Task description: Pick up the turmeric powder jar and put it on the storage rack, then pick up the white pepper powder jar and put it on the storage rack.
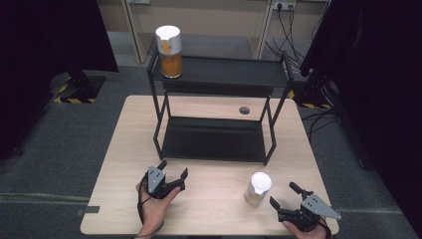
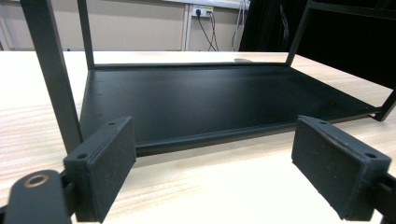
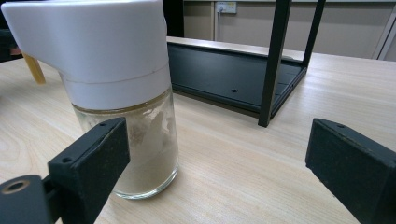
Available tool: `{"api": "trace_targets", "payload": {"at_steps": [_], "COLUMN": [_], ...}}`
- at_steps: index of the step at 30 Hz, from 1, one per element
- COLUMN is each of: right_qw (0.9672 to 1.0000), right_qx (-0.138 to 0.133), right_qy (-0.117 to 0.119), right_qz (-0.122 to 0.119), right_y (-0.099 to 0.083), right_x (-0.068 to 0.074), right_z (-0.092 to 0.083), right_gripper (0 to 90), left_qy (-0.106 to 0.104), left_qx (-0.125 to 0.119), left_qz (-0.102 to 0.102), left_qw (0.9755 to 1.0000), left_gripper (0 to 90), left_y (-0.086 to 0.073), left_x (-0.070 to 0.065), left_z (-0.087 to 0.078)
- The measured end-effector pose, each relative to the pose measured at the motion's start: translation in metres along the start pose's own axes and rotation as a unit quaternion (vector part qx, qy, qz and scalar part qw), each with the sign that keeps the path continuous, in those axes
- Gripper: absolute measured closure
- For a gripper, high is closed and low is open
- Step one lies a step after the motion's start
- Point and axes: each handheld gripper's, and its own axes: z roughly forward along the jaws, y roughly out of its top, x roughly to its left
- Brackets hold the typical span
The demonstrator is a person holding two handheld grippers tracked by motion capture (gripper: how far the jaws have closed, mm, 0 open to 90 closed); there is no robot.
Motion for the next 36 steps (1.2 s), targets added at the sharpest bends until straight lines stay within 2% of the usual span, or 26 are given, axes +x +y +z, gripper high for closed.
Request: {"api": "trace_targets", "payload": {"at_steps": [16,28,36], "right_qw": [1.0,0.9991,0.9977], "right_qx": [0.0,-0.008,-0.009], "right_qy": [0.003,0.039,0.063], "right_qz": [-0.005,-0.011,-0.024], "right_y": [0.0,0.0021,0.0079], "right_x": [-0.0004,-0.0018,0.0026], "right_z": [0.0,-0.0057,0.0007], "right_gripper": [6.0,5.0,5.5], "left_qy": [-0.002,-0.002,-0.004], "left_qx": [-0.005,-0.004,0.001], "left_qz": [0.0,0.001,0.002], "left_qw": [1.0,1.0,1.0], "left_gripper": [13.3,13.3,13.4], "left_y": [-0.0019,-0.0014,0.0001], "left_x": [0.0,0.0002,0.0009], "left_z": [-0.0008,-0.0008,0.0]}}
